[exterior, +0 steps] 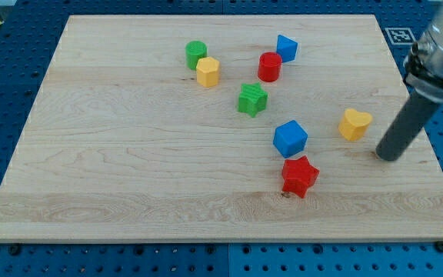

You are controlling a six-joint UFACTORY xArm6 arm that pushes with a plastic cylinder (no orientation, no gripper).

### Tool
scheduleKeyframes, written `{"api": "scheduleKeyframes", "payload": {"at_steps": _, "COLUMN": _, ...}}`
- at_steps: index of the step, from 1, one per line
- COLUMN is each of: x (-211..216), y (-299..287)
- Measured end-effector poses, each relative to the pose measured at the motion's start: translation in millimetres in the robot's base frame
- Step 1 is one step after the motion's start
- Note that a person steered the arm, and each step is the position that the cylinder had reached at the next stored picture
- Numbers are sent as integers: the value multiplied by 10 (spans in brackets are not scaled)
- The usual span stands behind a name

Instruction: Move the red star into blue cube

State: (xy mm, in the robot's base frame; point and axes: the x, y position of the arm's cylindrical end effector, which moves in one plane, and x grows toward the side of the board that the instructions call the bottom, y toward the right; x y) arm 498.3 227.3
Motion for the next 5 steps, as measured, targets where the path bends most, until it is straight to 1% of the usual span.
{"api": "scheduleKeyframes", "payload": {"at_steps": 1, "x": -67, "y": -1}}
{"api": "scheduleKeyframes", "payload": {"at_steps": 3, "x": -7, "y": -543}}
{"api": "scheduleKeyframes", "payload": {"at_steps": 5, "x": -336, "y": -940}}
